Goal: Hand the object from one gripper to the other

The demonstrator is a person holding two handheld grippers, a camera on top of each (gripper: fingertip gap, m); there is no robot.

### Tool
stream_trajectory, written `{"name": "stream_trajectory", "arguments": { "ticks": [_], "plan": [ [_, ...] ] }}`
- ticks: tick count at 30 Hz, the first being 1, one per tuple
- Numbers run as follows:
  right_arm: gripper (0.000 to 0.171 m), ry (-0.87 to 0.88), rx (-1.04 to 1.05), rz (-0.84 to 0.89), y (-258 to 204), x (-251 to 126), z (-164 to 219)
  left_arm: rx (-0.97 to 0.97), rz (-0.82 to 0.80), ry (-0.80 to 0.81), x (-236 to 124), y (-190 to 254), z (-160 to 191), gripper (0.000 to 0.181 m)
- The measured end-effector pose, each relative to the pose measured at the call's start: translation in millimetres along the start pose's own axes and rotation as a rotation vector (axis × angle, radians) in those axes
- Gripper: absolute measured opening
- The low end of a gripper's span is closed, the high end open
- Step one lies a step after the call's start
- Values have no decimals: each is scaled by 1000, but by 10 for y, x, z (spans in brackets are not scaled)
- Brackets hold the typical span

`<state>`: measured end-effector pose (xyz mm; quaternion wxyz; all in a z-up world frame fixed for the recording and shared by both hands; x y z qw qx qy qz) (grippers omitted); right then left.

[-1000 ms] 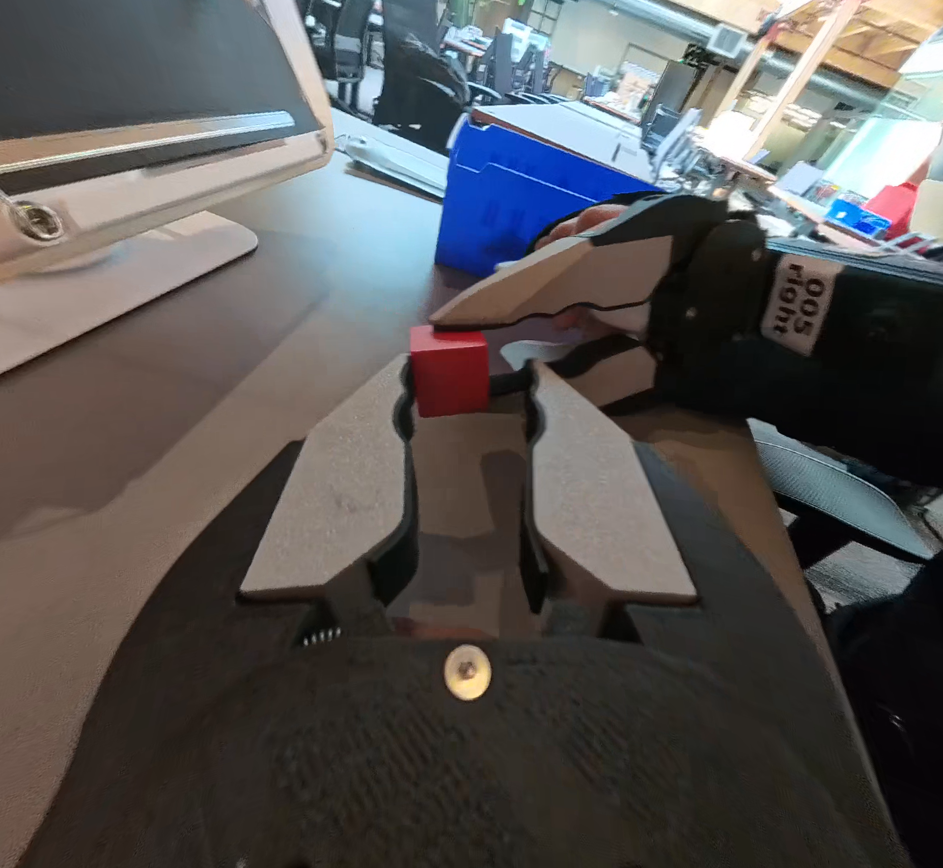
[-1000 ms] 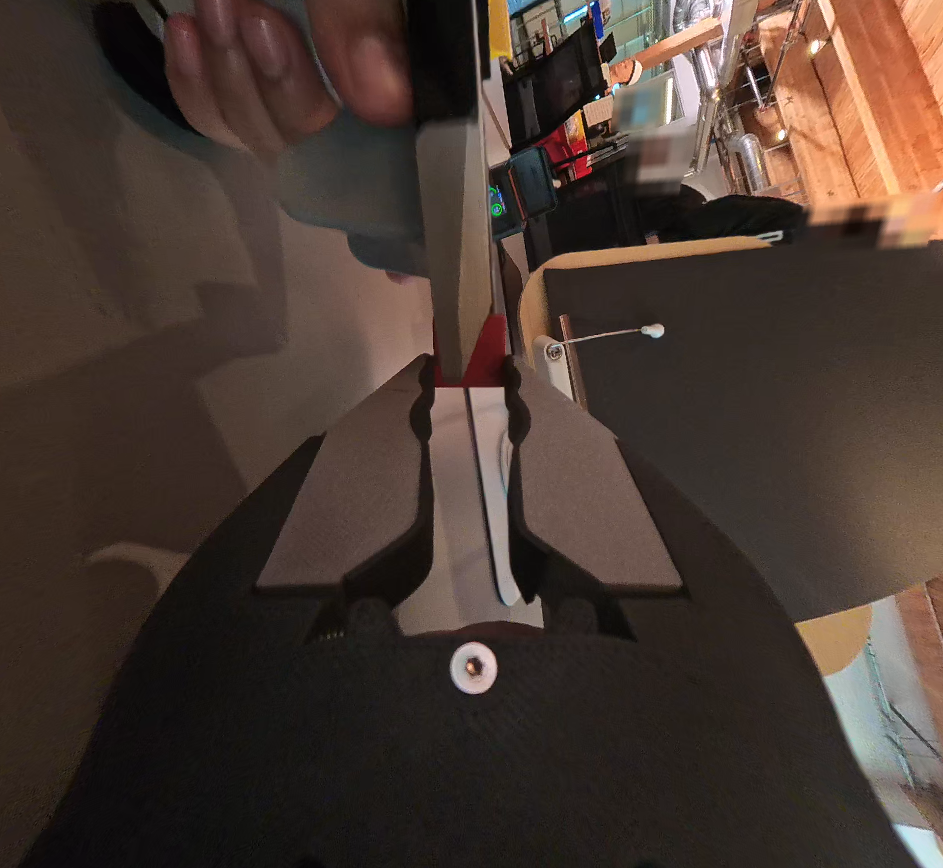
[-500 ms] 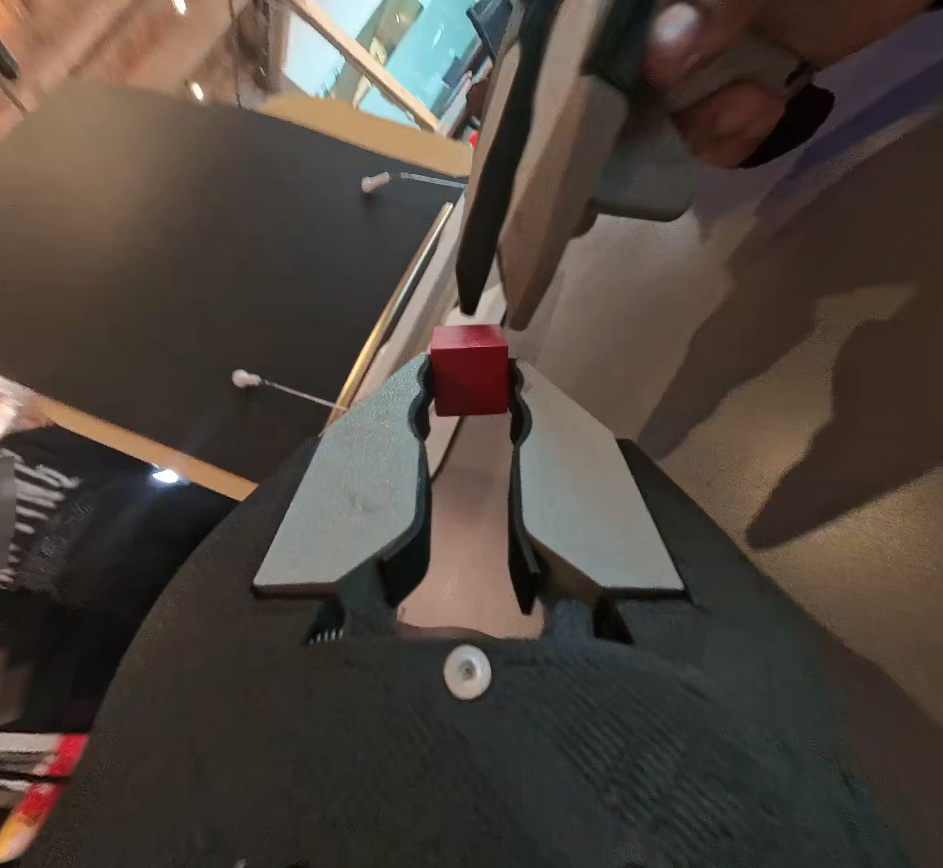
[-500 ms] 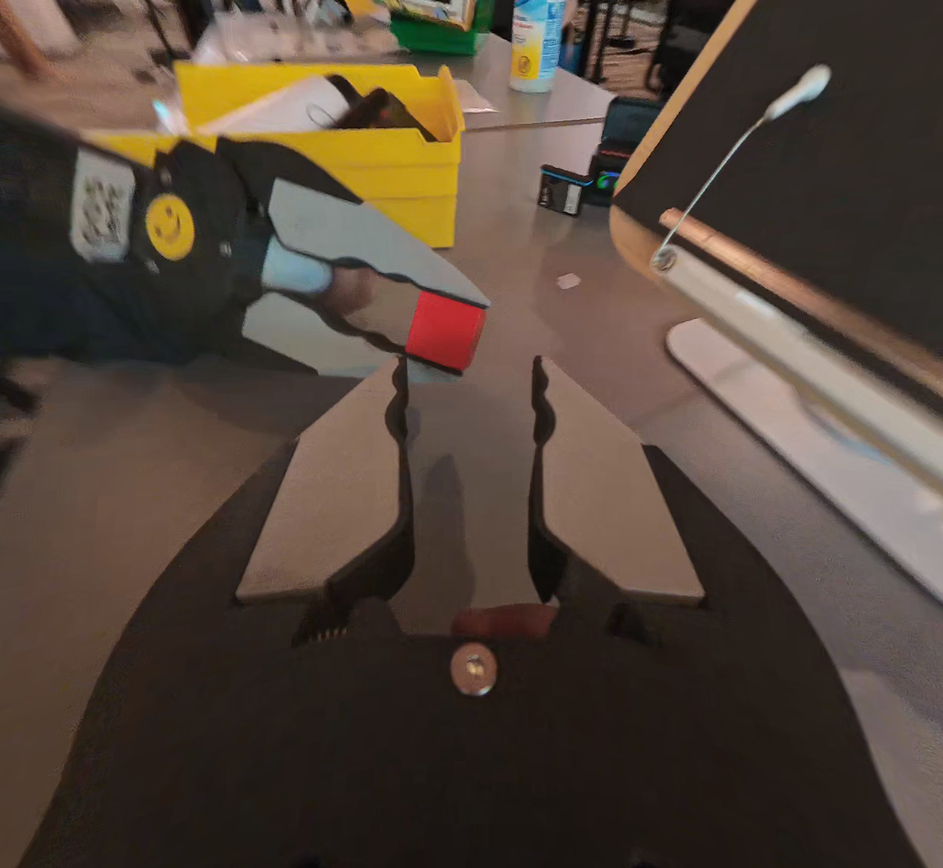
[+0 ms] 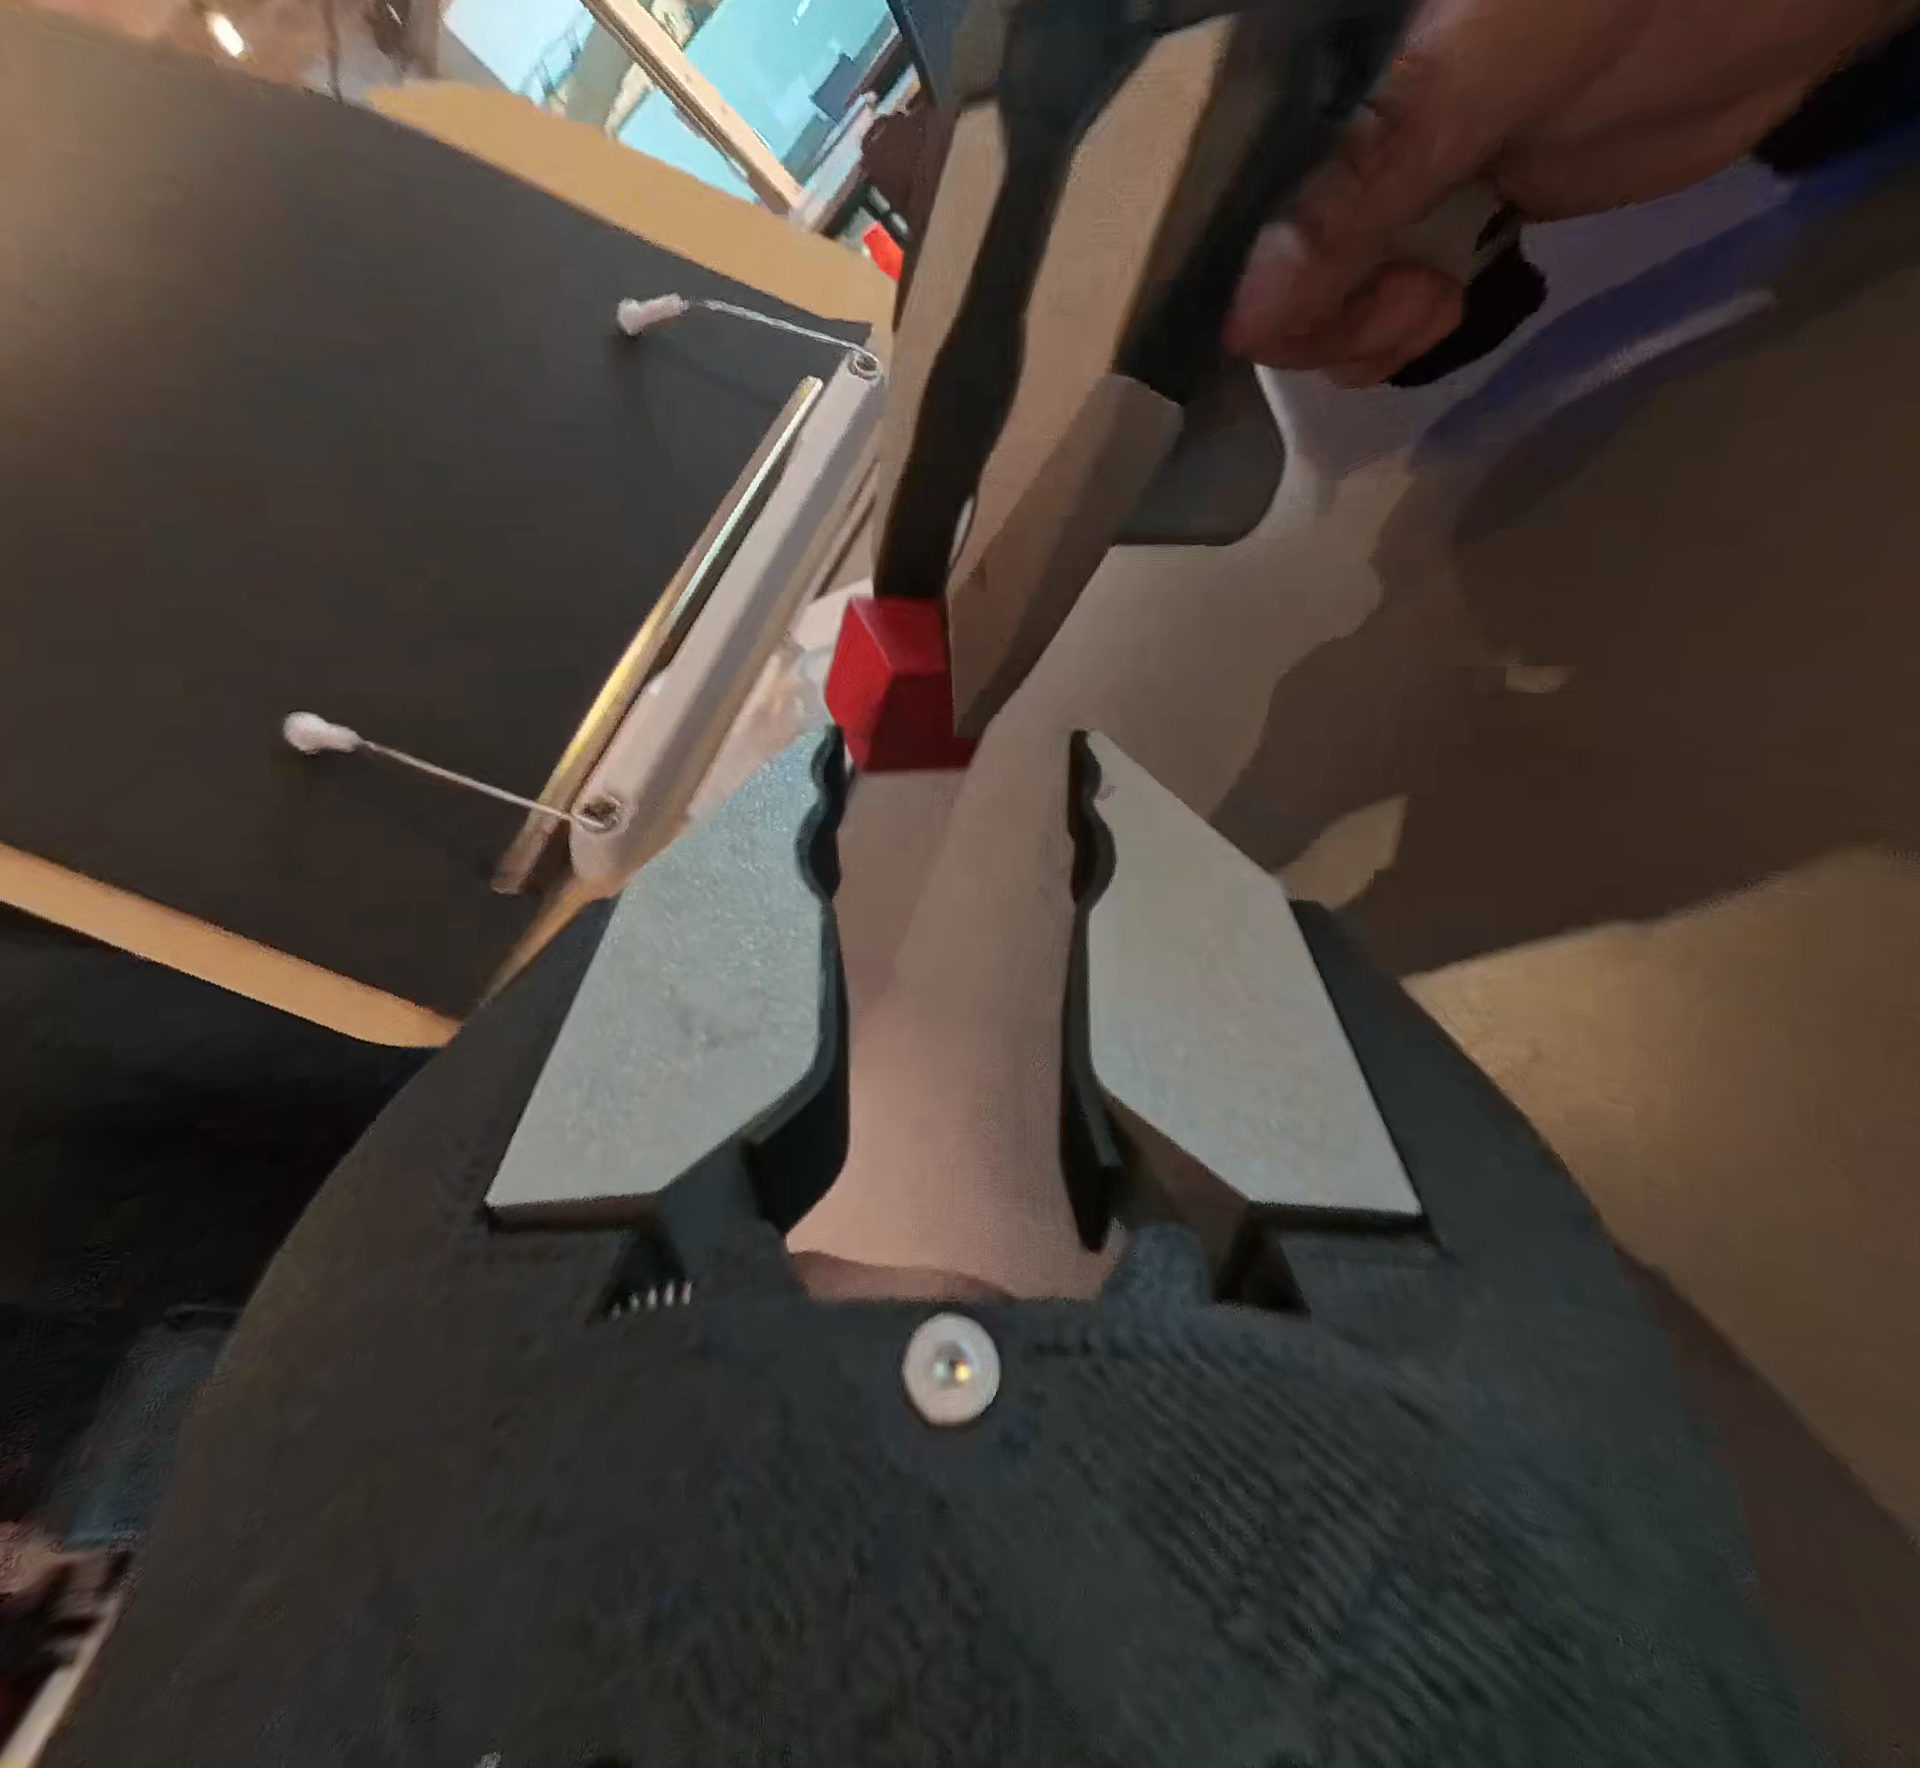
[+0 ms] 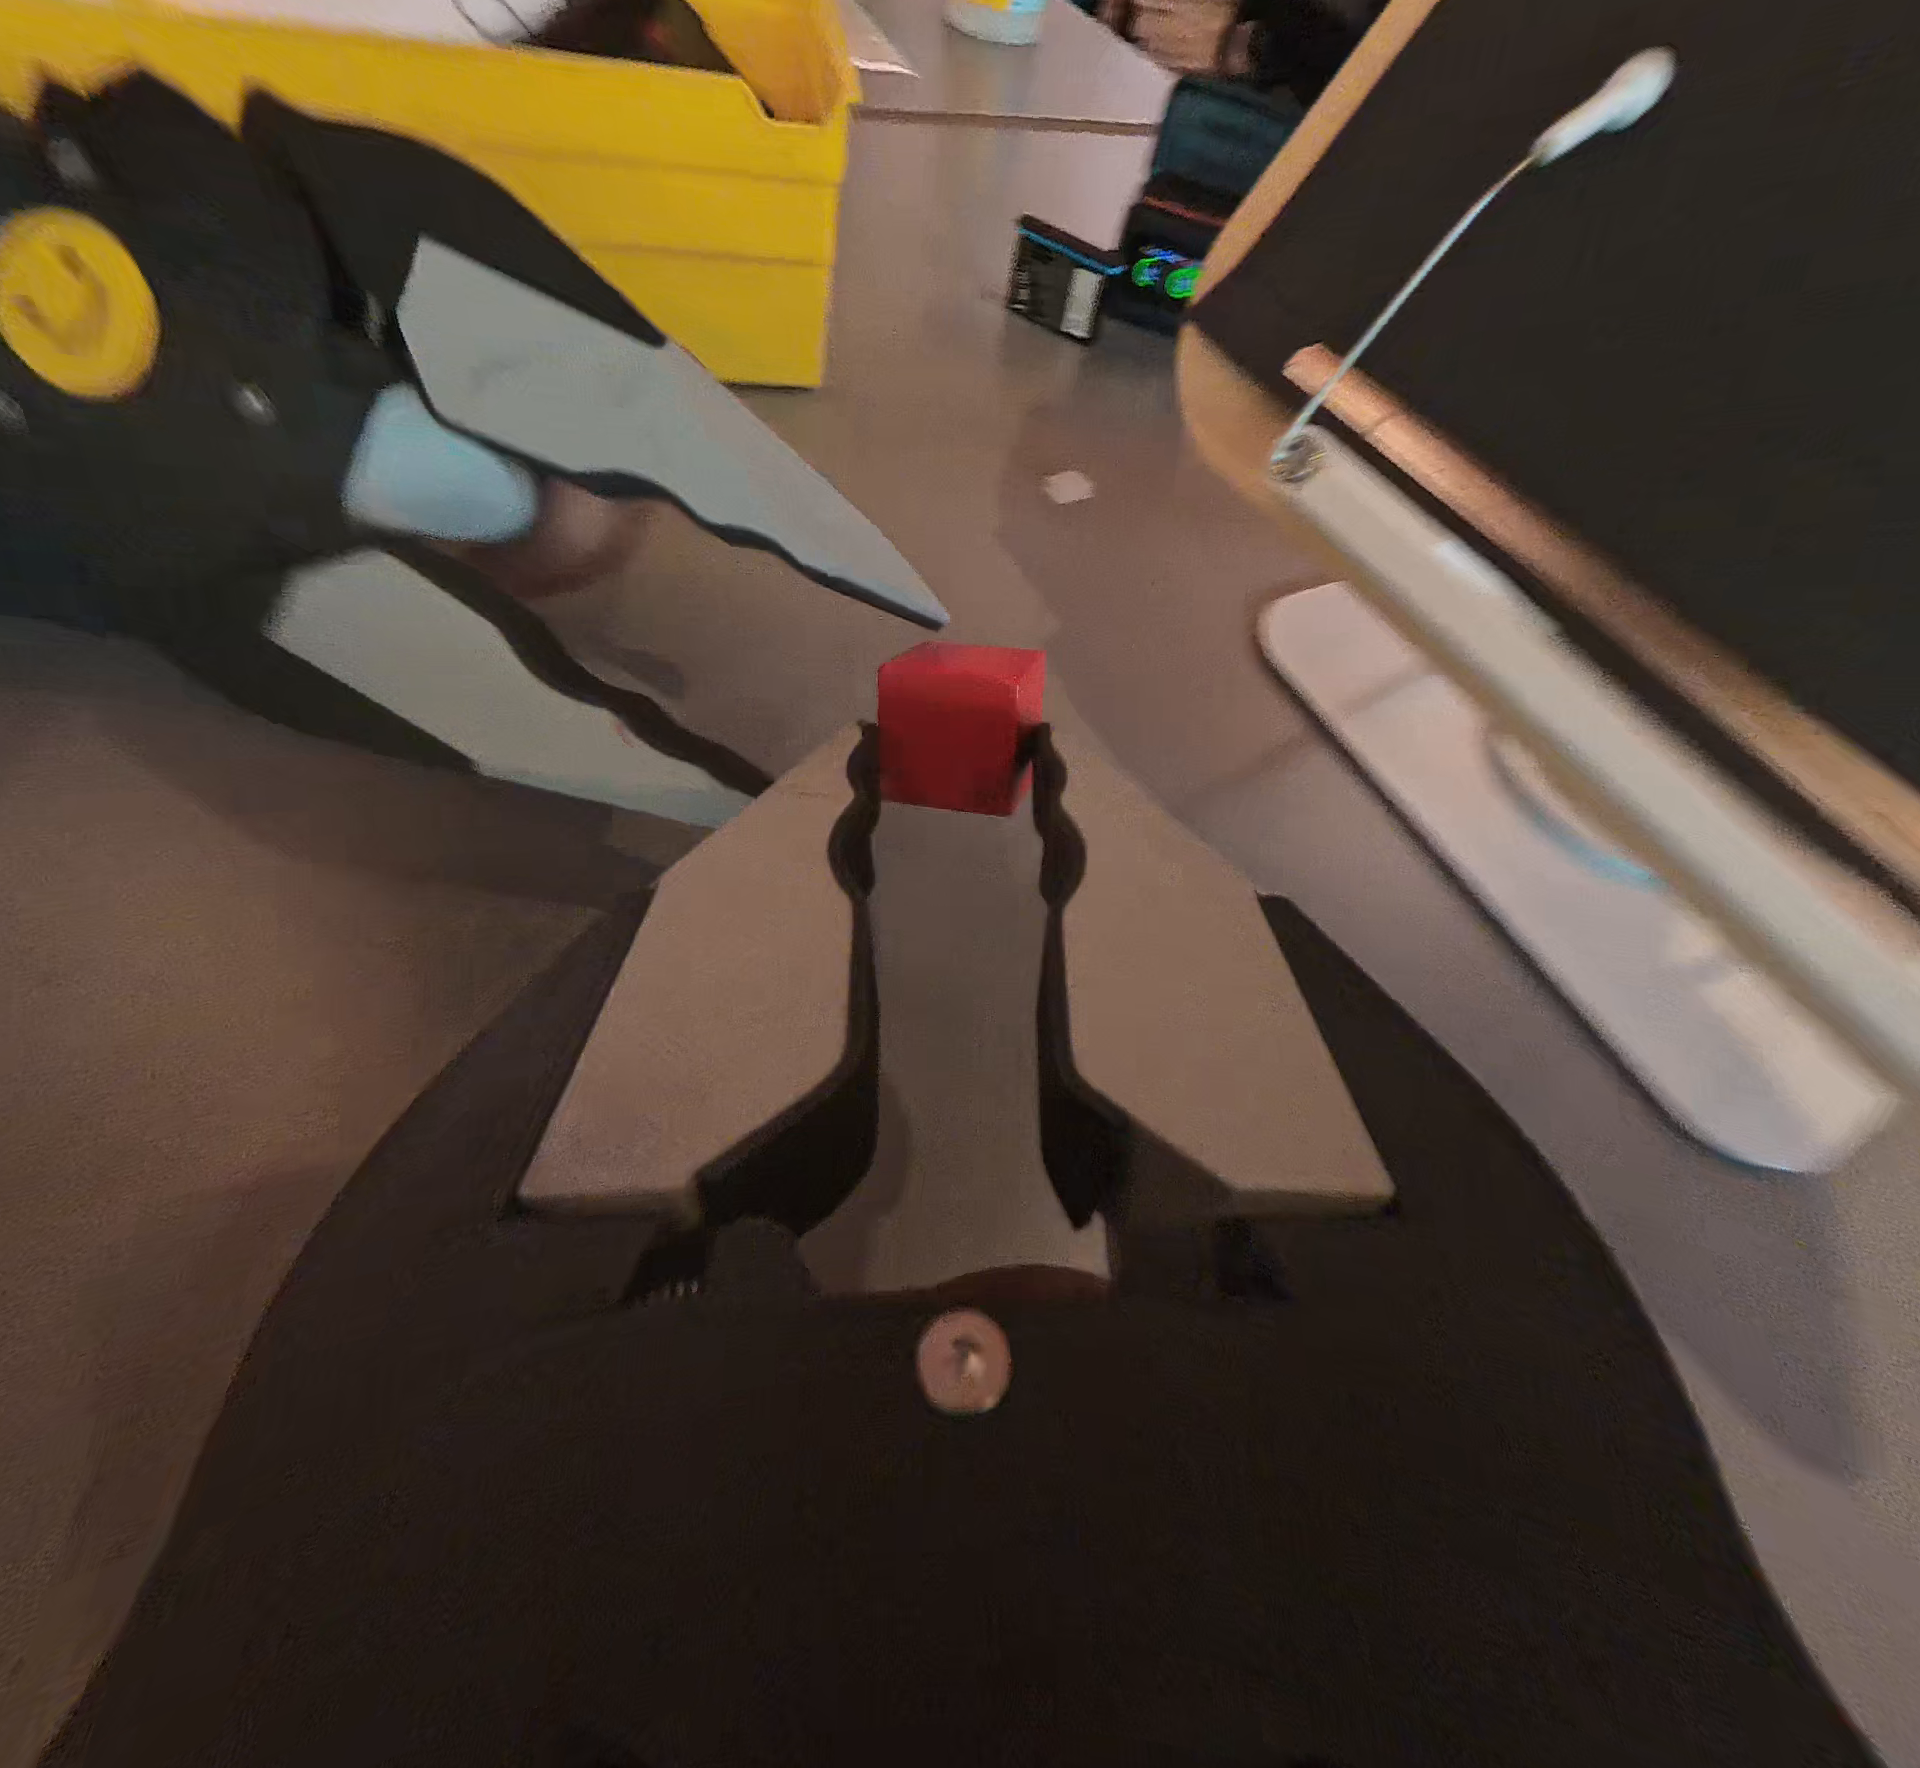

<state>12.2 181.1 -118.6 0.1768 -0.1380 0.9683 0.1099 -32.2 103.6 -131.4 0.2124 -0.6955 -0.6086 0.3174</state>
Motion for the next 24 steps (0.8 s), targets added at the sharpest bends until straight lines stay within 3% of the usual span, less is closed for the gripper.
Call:
{"name": "stream_trajectory", "arguments": {
  "ticks": [6, 8, 11, 15, 17, 19, 21, 24],
  "plan": [
    [26, -95, -554, 328, -31, -64, -31, -506, 206, 67, -50, -166, 33, 48],
    [26, -91, -645, 349, -97, -54, -47, -678, 262, 107, -69, -230, 24, 47],
    [26, -81, -734, 330, -216, -26, -52, -782, 284, 125, -70, -277, 43, 47],
    [26, -95, -865, 365, -348, 25, -66, -748, 294, 97, -43, -219, 53, 47],
    [27, -101, -908, 339, -442, 72, -46, -701, 306, 103, -45, -176, 17, 30],
    [27, -109, -941, 343, -482, 103, -26, -619, 289, 90, -49, -153, 7, 26],
    [26, -145, -917, 299, -468, 119, 32, -460, 246, 7, -22, -120, 71, 26],
    [26, -140, -723, 206, -370, 75, 53, -111, 103, -71, -6, -81, 138, 27]
  ]
}}
Point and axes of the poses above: each gripper's, where its closed fingertips meet, x out along the fingers, z out of its underside, y = z × x across the jaws, the point moved 6 cm from there along -x, back along the fingers
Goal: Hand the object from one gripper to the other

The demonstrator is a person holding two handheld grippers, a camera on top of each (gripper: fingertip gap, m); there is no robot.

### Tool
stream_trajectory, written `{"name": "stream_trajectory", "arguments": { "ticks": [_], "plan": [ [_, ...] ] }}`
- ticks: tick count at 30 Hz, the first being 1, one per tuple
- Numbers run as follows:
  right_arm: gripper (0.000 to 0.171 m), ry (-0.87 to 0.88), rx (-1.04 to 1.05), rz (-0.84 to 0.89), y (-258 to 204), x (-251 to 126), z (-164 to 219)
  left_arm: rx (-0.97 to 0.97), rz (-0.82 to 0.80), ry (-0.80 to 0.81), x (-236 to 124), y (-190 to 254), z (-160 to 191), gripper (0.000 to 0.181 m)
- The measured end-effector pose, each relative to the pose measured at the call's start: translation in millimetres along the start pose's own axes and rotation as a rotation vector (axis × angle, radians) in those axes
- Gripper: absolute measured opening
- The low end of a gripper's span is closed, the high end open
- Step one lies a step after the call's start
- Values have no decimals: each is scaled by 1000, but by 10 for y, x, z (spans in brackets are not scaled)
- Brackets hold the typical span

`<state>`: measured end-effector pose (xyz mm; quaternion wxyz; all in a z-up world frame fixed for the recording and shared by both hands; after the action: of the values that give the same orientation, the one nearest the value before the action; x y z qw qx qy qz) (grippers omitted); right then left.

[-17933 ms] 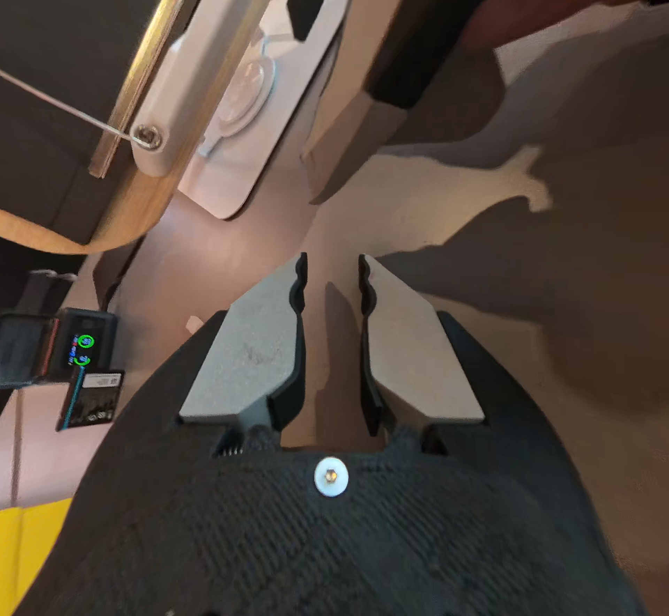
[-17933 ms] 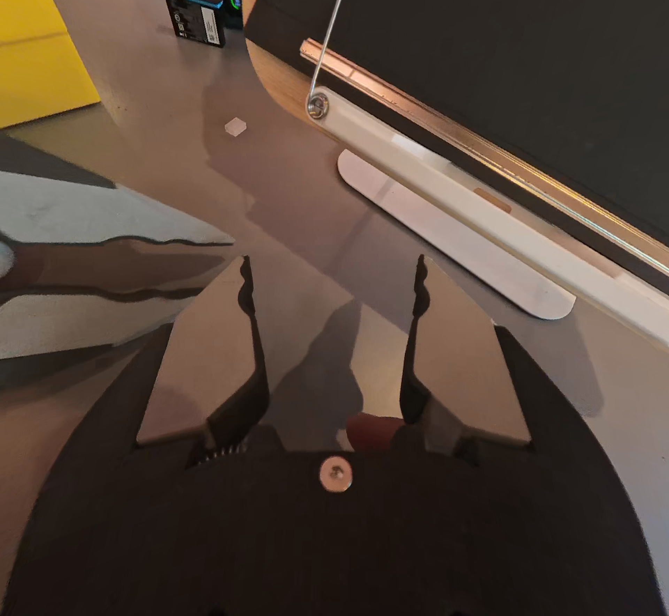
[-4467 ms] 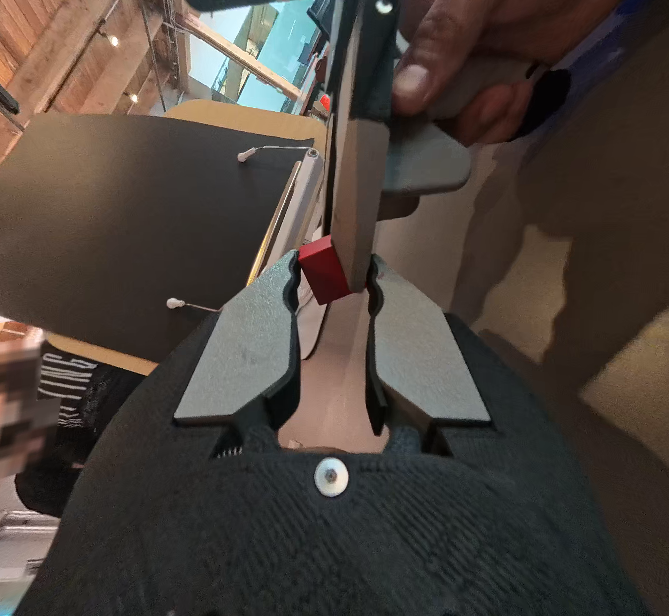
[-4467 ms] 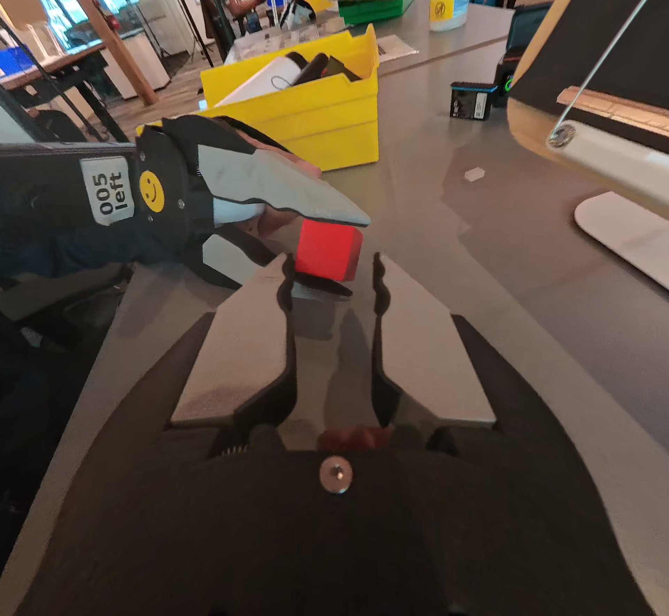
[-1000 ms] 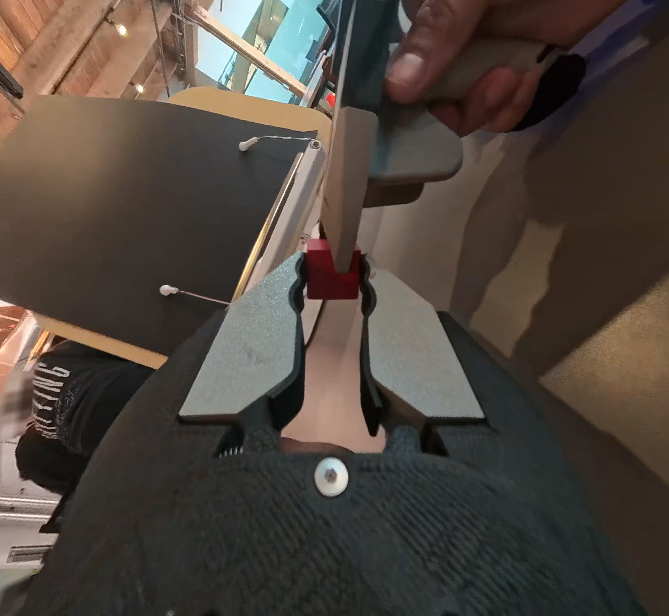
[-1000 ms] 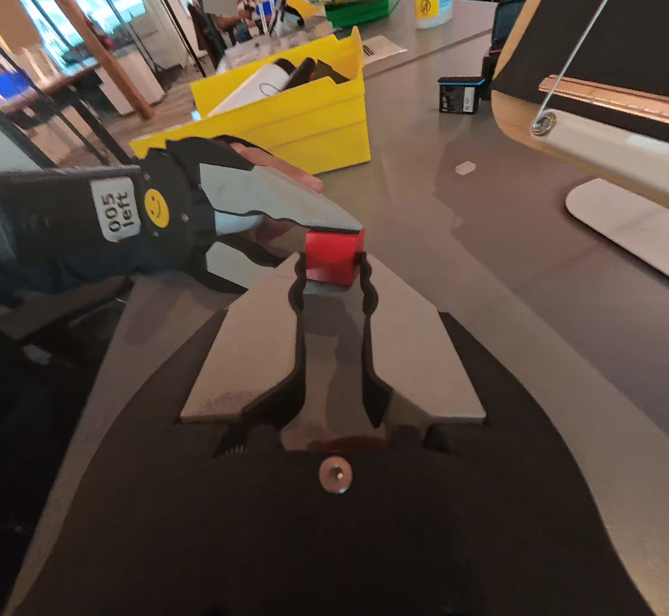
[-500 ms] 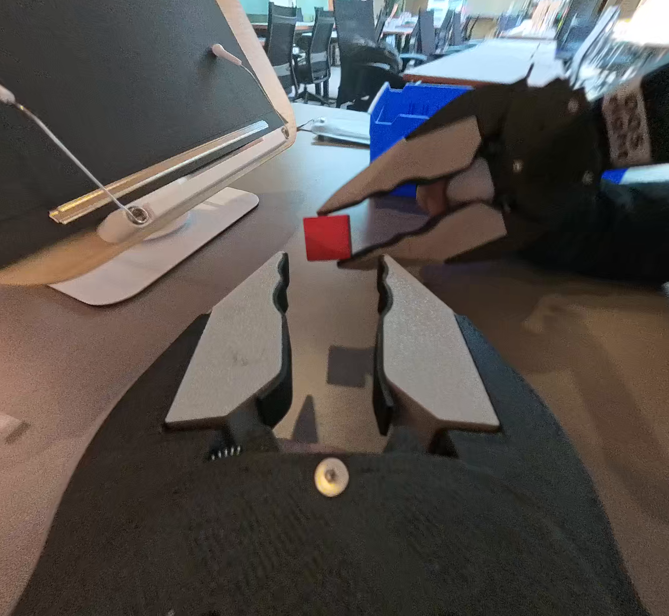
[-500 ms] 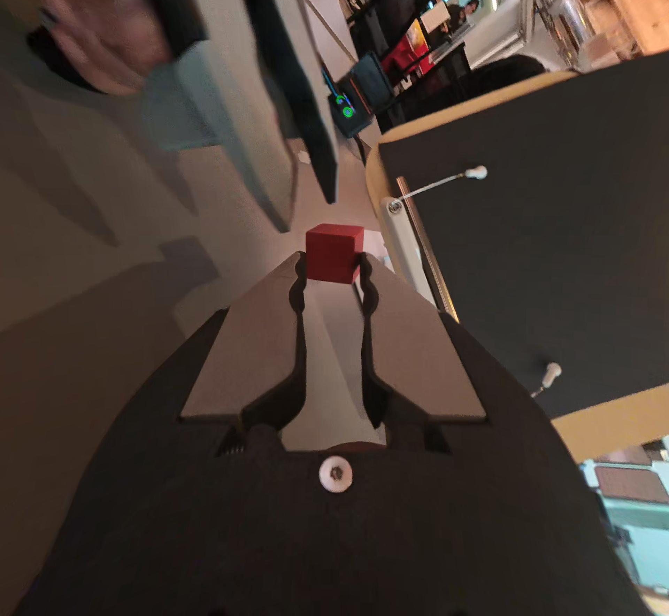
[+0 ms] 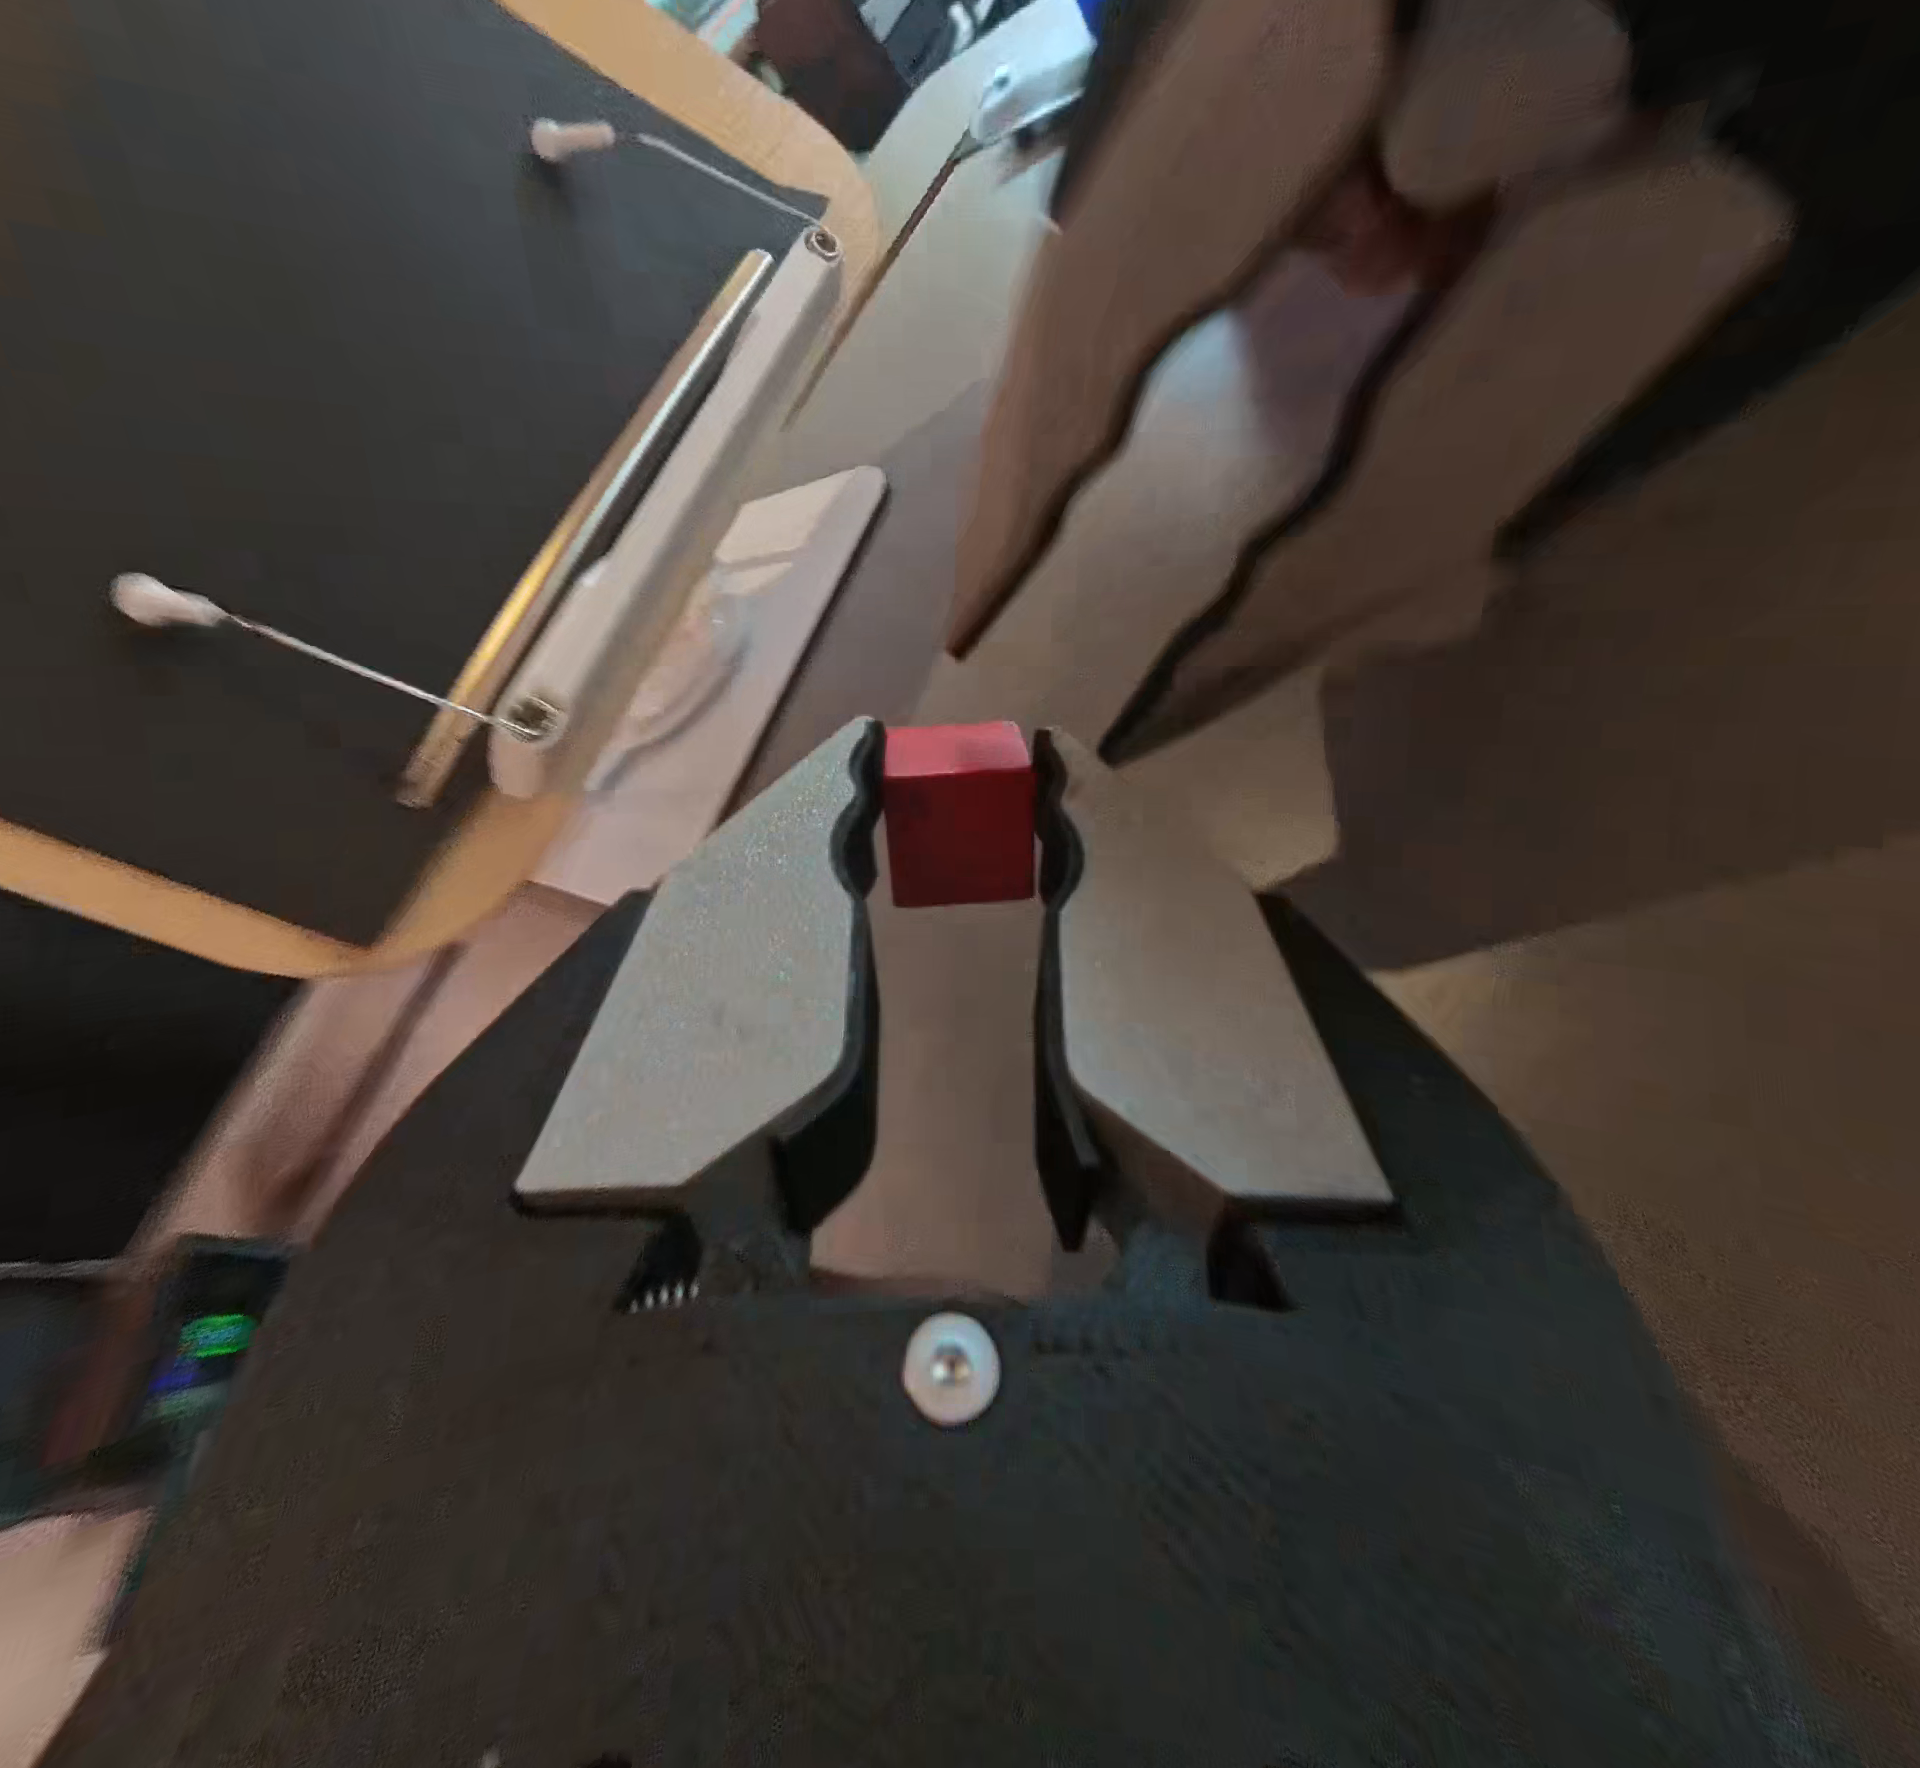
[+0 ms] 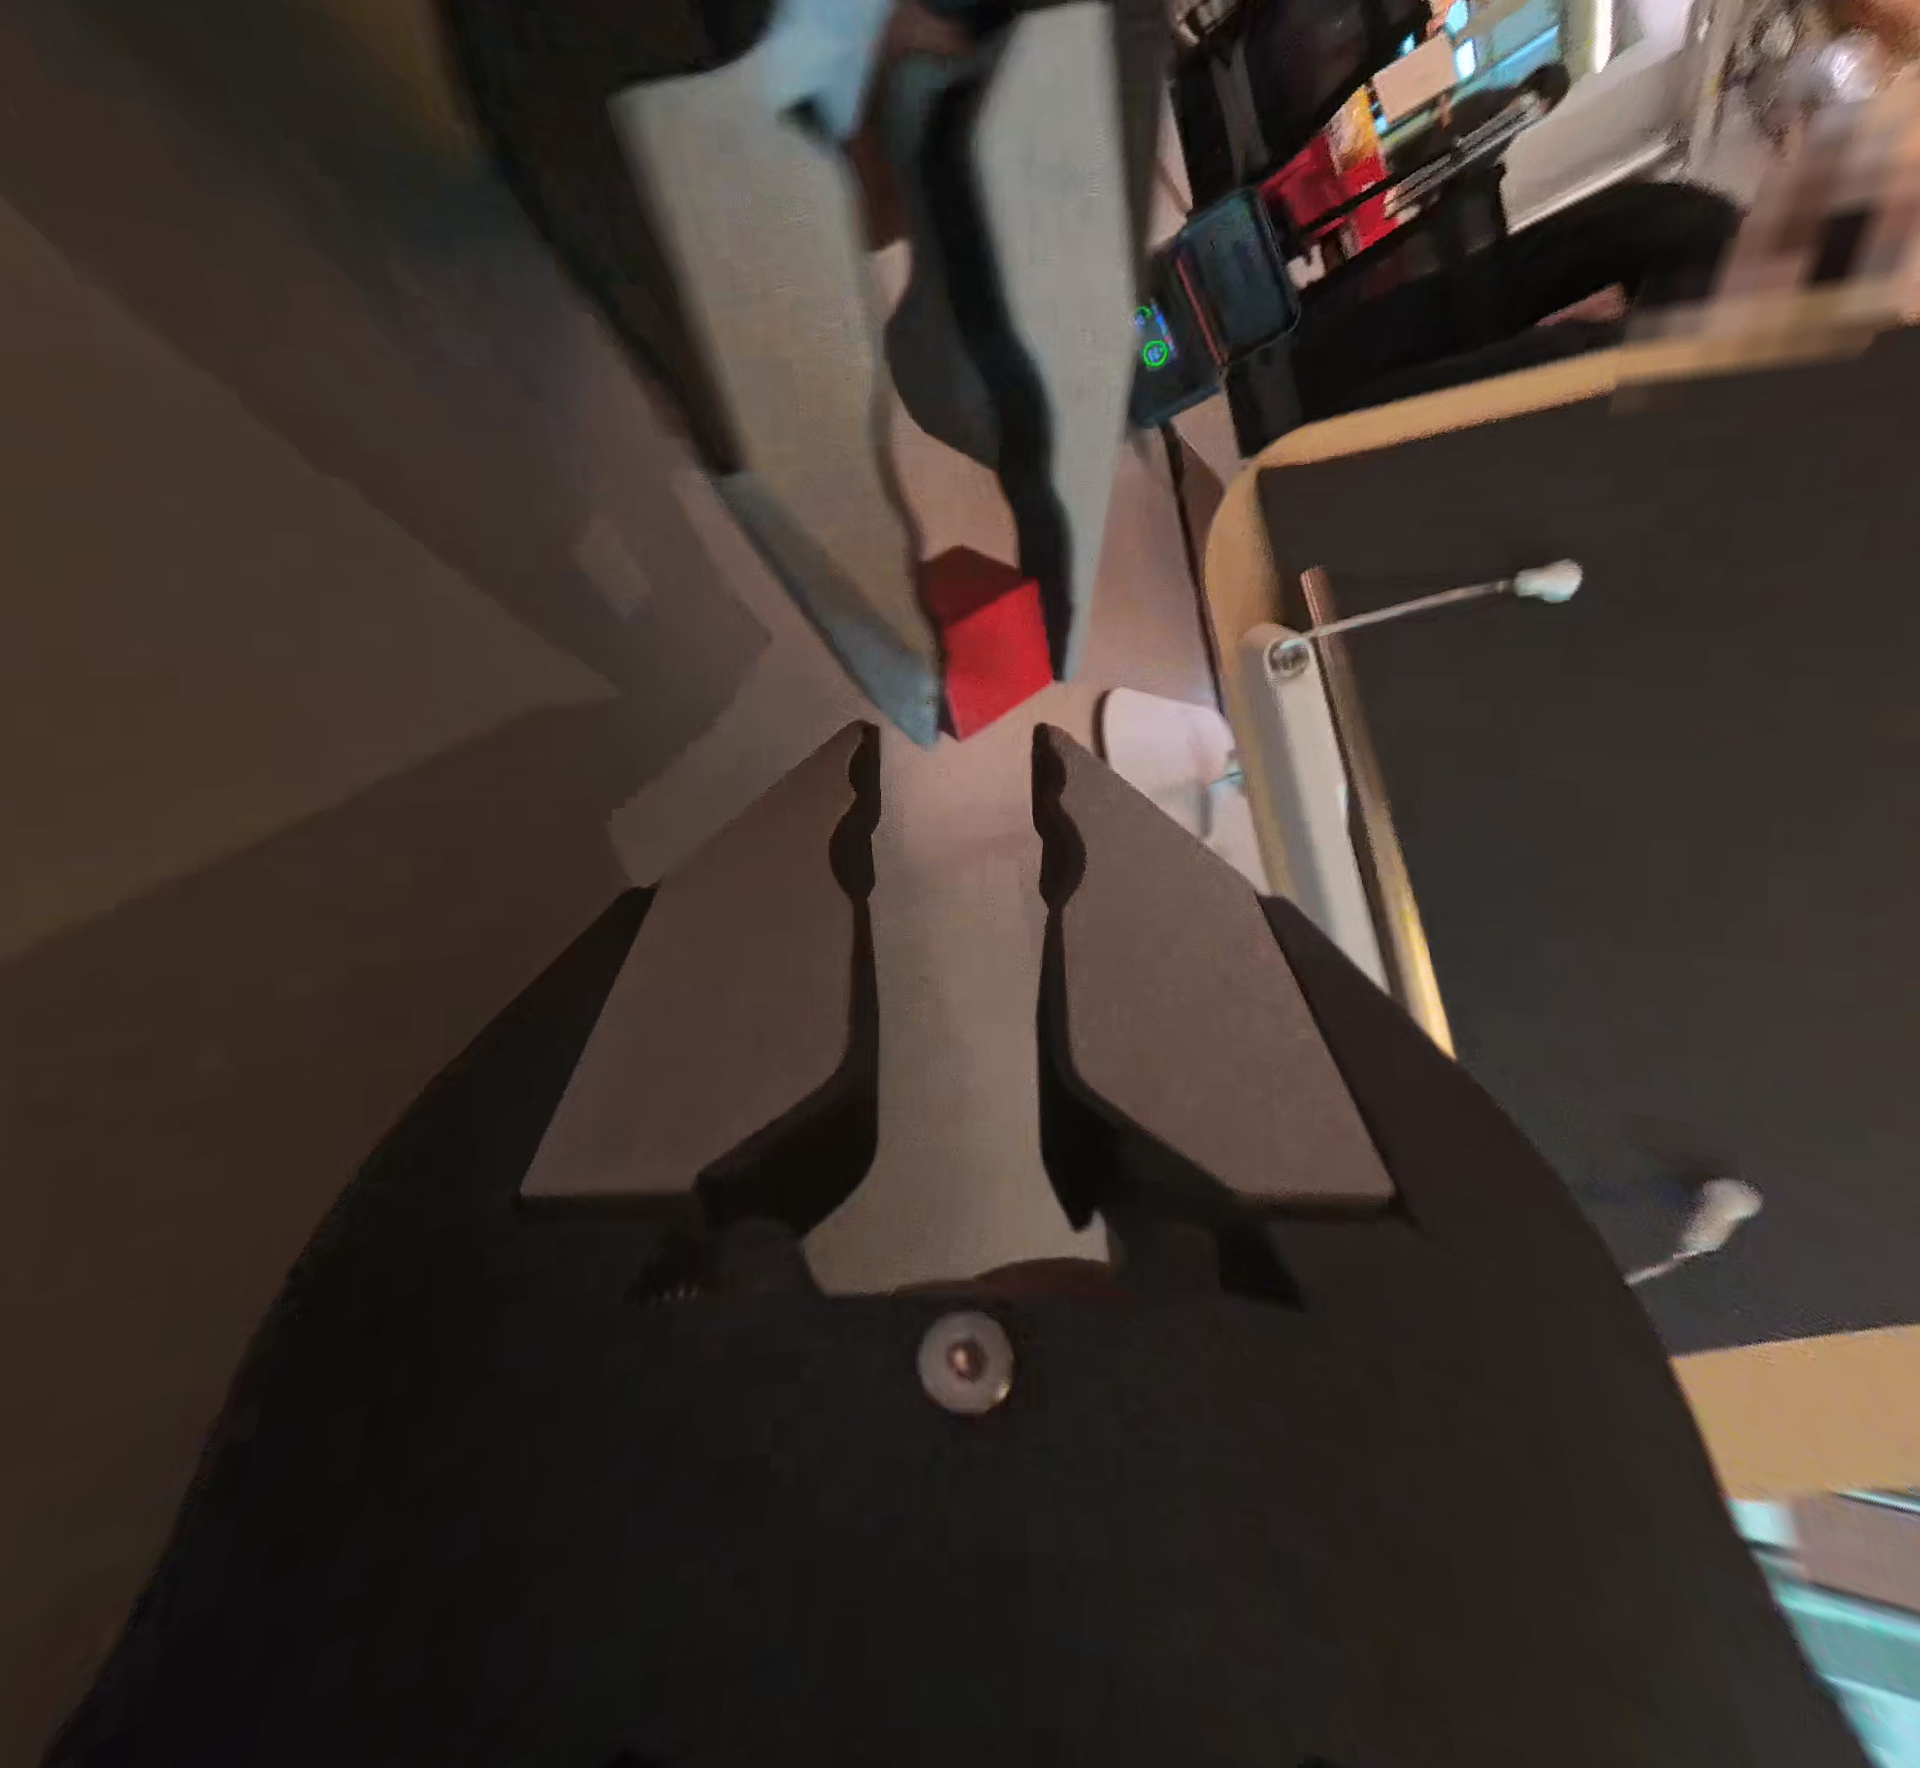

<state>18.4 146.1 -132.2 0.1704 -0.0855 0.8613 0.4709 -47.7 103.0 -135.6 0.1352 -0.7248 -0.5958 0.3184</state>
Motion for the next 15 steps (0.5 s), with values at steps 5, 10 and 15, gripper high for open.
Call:
{"name": "stream_trajectory", "arguments": {
  "ticks": [5, 10, 15],
  "plan": [
    [36, 199, 524, -197, 264, -121, 57, 271, -135, 35, -33, 53, -112, 27],
    [48, 323, 940, -434, 342, -94, 133, 362, -189, 136, -99, 62, -206, 27],
    [53, 412, 1149, -710, 210, -35, 100, 412, -154, 310, -197, 172, -358, 27]
  ]
}}
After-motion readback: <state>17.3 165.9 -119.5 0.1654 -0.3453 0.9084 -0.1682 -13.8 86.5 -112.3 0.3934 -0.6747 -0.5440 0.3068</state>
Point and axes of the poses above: each gripper's, where its closed fingertips meet, x out along the fingers, z out of its underside, y = z × x across the jaws, the point moved 6 cm from there along -x, back along the fingers
